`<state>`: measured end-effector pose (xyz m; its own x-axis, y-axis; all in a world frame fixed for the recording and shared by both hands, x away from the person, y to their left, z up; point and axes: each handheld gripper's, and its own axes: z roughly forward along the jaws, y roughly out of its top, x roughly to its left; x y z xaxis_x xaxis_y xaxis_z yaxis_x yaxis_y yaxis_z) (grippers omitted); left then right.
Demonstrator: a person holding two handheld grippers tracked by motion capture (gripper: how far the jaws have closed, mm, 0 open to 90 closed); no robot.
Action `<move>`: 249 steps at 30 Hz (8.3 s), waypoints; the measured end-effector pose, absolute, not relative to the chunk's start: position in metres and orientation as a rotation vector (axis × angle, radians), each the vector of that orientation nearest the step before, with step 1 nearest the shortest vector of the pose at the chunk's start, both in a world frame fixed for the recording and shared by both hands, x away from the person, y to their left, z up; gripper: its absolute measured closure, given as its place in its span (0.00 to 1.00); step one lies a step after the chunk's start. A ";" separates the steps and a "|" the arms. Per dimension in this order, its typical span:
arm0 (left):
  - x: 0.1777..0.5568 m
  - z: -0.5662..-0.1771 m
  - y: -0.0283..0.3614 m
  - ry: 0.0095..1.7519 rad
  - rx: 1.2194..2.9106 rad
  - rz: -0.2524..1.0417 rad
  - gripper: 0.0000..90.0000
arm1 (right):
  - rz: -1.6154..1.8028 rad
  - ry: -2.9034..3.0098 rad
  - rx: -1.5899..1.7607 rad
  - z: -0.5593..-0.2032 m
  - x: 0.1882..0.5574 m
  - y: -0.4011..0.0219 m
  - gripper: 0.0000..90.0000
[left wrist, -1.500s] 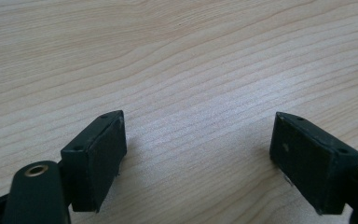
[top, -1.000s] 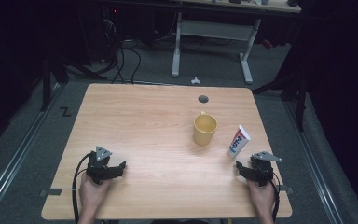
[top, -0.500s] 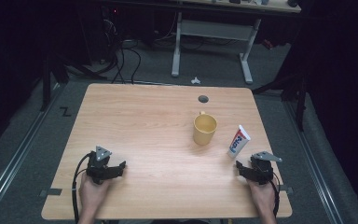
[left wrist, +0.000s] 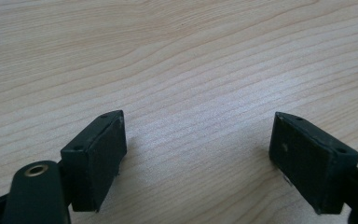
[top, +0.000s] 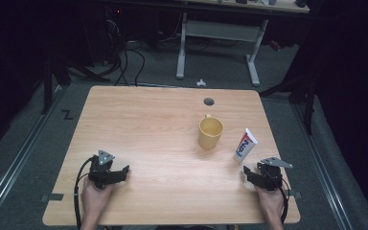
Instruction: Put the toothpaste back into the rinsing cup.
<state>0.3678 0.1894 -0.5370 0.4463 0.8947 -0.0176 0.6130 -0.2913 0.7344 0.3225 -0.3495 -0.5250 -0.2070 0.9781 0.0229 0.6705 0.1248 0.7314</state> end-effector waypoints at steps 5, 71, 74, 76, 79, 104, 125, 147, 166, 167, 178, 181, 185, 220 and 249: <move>0.368 -0.537 0.189 1.259 2.018 0.530 0.21 | 0.881 1.936 1.574 -0.522 0.314 -0.347 0.43; 0.368 -0.537 0.190 1.258 2.019 0.530 0.21 | 0.943 1.925 1.508 -0.475 0.367 -0.325 0.46; 0.368 -0.537 0.190 1.258 2.020 0.530 0.21 | 0.947 1.926 1.518 -0.478 0.370 -0.325 0.47; 0.368 -0.537 0.190 1.258 2.020 0.531 0.21 | 0.951 1.923 1.524 -0.479 0.372 -0.325 0.48; 0.368 -0.537 0.190 1.258 2.019 0.531 0.21 | 0.945 1.921 1.517 -0.480 0.373 -0.325 0.51; 0.368 -0.537 0.190 1.258 2.020 0.530 0.21 | 0.900 1.979 1.444 -0.471 0.378 -0.317 0.69; 0.368 -0.537 0.190 1.258 2.019 0.530 0.21 | 0.986 1.999 1.399 -0.453 0.373 -0.320 0.71; 0.368 -0.537 0.190 1.258 2.021 0.531 0.21 | 1.070 2.004 1.383 -0.435 0.374 -0.319 0.71; 0.368 -0.537 0.189 1.258 2.021 0.532 0.21 | 1.110 2.020 1.325 -0.411 0.378 -0.313 0.72; 0.368 -0.537 0.189 1.258 2.021 0.532 0.21 | 1.113 2.019 1.329 -0.410 0.378 -0.313 0.72; 0.368 -0.537 0.189 1.258 2.021 0.532 0.21 | 1.135 2.033 1.294 -0.398 0.384 -0.305 0.72; 0.368 -0.537 0.189 1.258 2.022 0.532 0.21 | 1.168 2.036 1.286 -0.394 0.386 -0.302 0.72; 0.368 -0.537 0.189 1.258 2.021 0.532 0.21 | 1.178 2.041 1.261 -0.387 0.389 -0.296 0.72; 0.368 -0.537 0.189 1.256 2.022 0.532 0.21 | 1.194 2.062 1.206 -0.368 0.422 -0.270 0.72; 0.368 -0.537 0.189 1.254 2.025 0.531 0.21 | 1.157 2.082 1.202 -0.378 0.449 -0.251 0.72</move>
<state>0.3675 0.1892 -0.5369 0.4507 0.8926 -0.0132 0.6122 -0.2984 0.7322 0.4485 -0.2508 -0.3783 -0.5061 0.8624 0.0134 0.4666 0.2607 0.8452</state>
